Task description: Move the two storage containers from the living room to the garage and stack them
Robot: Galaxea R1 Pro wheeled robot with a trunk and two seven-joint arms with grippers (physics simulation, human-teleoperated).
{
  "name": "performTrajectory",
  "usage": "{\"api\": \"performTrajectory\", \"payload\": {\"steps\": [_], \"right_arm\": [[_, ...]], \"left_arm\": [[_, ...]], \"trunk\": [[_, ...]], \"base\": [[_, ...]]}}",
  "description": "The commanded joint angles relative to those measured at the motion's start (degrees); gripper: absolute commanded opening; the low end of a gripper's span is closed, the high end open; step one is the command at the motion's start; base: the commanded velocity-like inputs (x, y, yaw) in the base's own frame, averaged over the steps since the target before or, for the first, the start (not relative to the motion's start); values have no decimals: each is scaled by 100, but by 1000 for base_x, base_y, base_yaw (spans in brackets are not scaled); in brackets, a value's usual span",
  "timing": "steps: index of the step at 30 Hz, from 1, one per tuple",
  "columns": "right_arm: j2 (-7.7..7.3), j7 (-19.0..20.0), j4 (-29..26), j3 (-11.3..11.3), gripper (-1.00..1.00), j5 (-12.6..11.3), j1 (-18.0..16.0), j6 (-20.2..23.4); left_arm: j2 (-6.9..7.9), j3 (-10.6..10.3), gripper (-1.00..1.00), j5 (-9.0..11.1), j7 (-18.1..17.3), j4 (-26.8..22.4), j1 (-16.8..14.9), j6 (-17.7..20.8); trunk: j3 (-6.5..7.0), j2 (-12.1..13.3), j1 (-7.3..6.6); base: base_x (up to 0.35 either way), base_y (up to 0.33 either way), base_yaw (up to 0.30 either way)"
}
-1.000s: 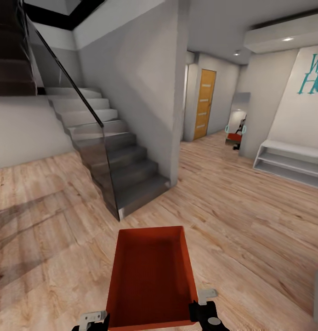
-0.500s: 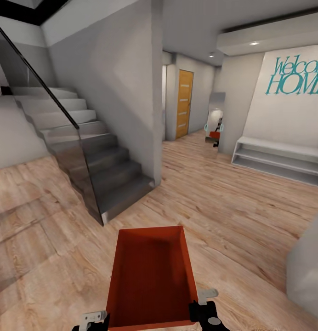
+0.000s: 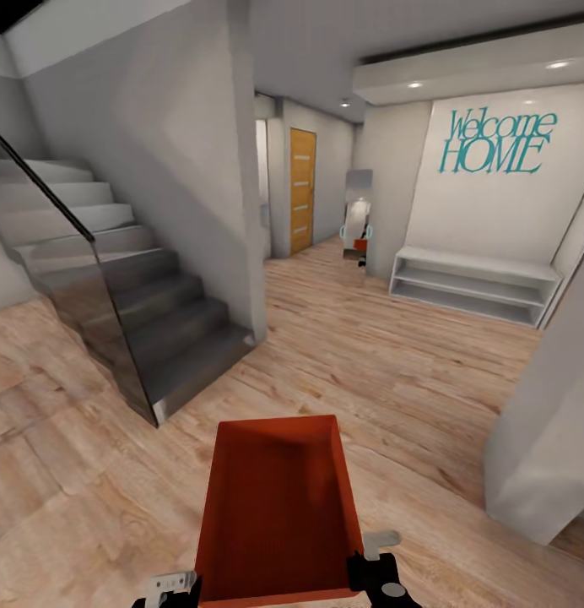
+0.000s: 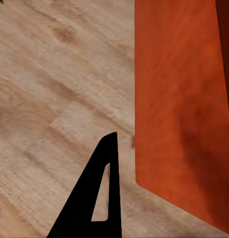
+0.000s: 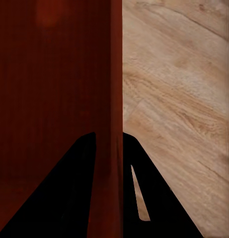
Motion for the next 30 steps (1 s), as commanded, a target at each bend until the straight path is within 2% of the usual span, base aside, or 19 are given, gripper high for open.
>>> {"api": "performTrajectory", "payload": {"steps": [1, 7, 24, 30], "right_arm": [[-8, -127, -15, -341, -100, 47, -14, -19], [-8, -129, -15, -341, -100, 50, -14, -19], [-8, -128, -15, -340, -100, 49, -14, -19], [-8, -129, -15, -340, -100, 49, -14, -19]], "left_arm": [[47, 100, -100, -1, 5, 9, 3, -4], [49, 100, -100, -1, 5, 13, 3, -4], [47, 100, -100, -1, 5, 14, 3, -4], [46, 100, -100, -1, 5, 14, 3, -4]], "trunk": [[-6, -5, 0], [-6, -5, 0], [-6, -5, 0], [-6, -5, 0]], "base": [[0, 0, -251], [147, 0, -70], [337, 0, -3], [344, 0, -116]]}}
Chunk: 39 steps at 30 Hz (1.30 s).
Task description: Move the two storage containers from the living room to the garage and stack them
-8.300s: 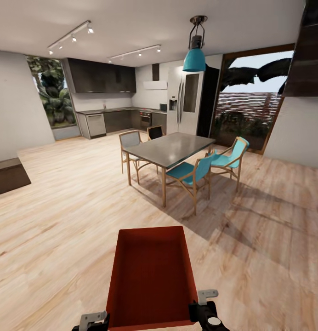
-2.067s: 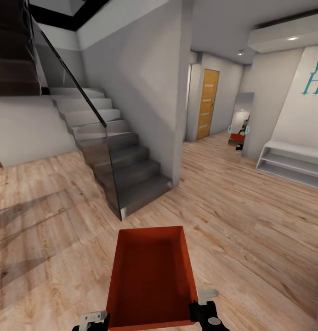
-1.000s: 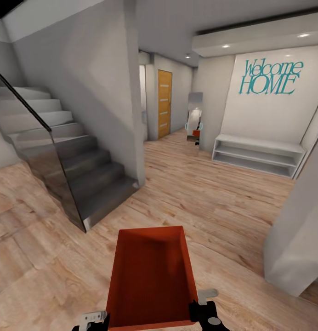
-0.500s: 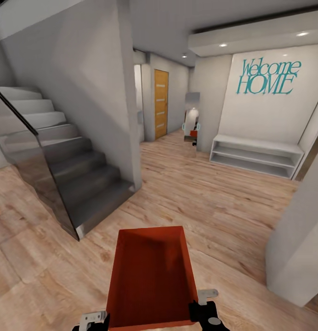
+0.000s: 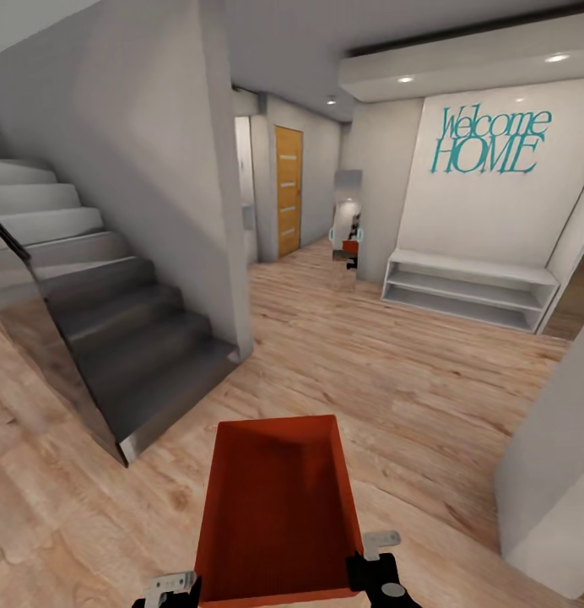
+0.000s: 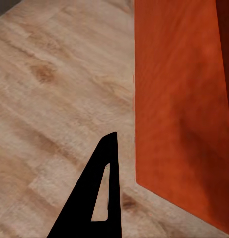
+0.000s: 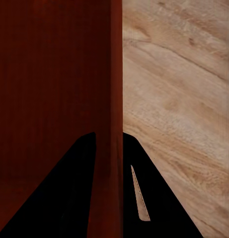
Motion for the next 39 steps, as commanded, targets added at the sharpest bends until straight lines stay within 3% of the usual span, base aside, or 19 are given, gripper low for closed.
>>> {"api": "performTrajectory", "payload": {"steps": [1, 9, 26, 39], "right_arm": [[-12, -117, -16, -357, -100, 47, -13, -24], [-12, -113, -16, -357, -100, 47, -13, -24], [-12, -116, -16, -355, -100, 49, -13, -24], [-12, -114, -16, -356, -100, 48, -13, -24]], "left_arm": [[41, 102, -100, 0, 5, 7, 3, -4], [43, 102, -100, 0, 5, 7, 3, -4], [42, 102, -100, 0, 5, 7, 3, -4], [41, 102, -100, 0, 5, 7, 3, -4]], "trunk": [[-6, -4, 4], [-6, -4, 4], [-6, -4, 4], [-6, -4, 4]], "base": [[344, 0, -203], [344, 0, -187], [344, 0, -17], [344, 0, -114]]}}
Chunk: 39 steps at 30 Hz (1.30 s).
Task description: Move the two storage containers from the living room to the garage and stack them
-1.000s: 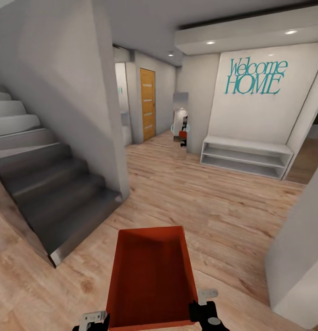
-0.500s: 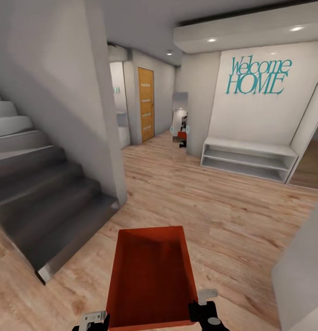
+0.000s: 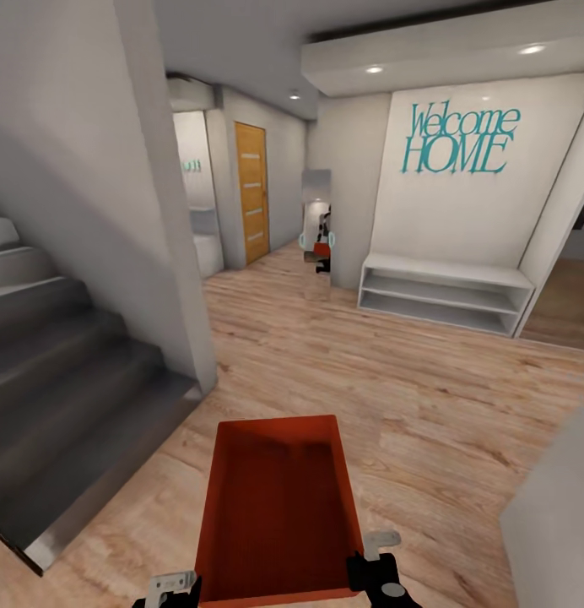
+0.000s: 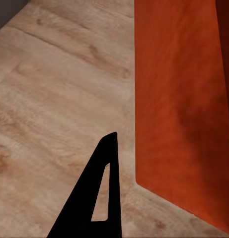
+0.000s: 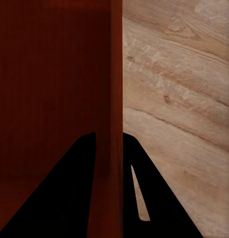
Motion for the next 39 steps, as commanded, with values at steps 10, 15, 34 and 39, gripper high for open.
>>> {"api": "performTrajectory", "payload": {"steps": [10, 15, 34, 39], "right_arm": [[-9, -117, -17, -353, -100, 53, -12, -23], [-9, -120, -17, -352, -100, 51, -12, -23], [-9, -117, -17, -351, -100, 52, -12, -23], [-9, -119, -17, -351, -100, 51, -12, -23]], "left_arm": [[47, 101, -100, 0, 3, 8, 2, -4], [48, 101, -100, 0, 3, 8, 2, -4], [48, 101, -100, 0, 3, 8, 2, -4], [45, 101, -100, 0, 3, 8, 2, -4]], "trunk": [[-6, -4, 4], [-6, -4, 4], [-6, -4, 4], [-6, -4, 4]], "base": [[345, 0, -5], [345, 0, 0], [345, 0, -73], [344, 0, -9]]}}
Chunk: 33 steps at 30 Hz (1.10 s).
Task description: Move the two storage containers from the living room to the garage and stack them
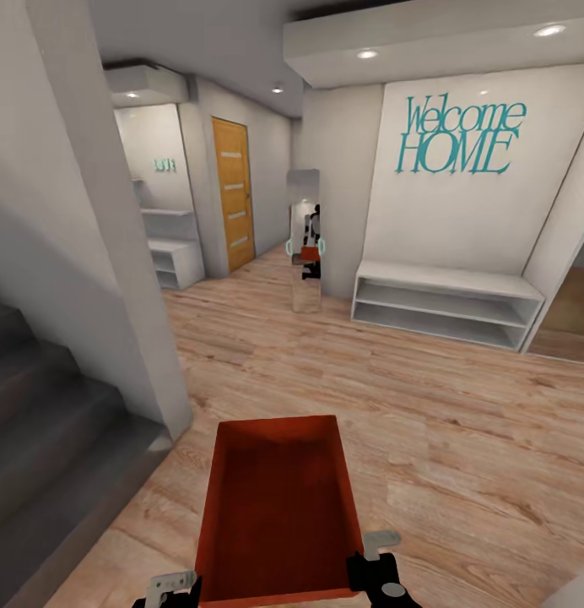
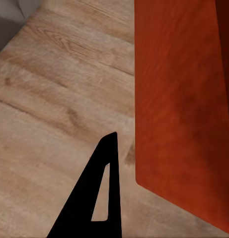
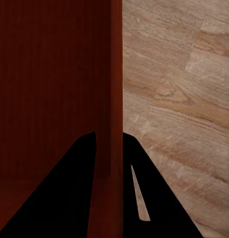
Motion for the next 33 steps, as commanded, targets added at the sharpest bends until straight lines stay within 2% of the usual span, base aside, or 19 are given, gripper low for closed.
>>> {"api": "performTrajectory", "payload": {"steps": [1, 26, 33], "right_arm": [[-9, -117, -18, -346, -100, 47, -12, -23], [-9, -116, -18, -344, -100, 49, -12, -23], [-9, -117, -18, -342, -100, 47, -12, -23]], "left_arm": [[48, 99, -100, -1, 4, 9, 2, -5], [47, 99, -100, -1, 4, 9, 2, -5], [47, 99, -100, -1, 4, 9, 2, -5]], "trunk": [[-6, -4, 4], [-6, -4, 4], [-6, -4, 4]], "base": [[345, 0, -2], [344, 0, -1], [344, 0, -136]]}}
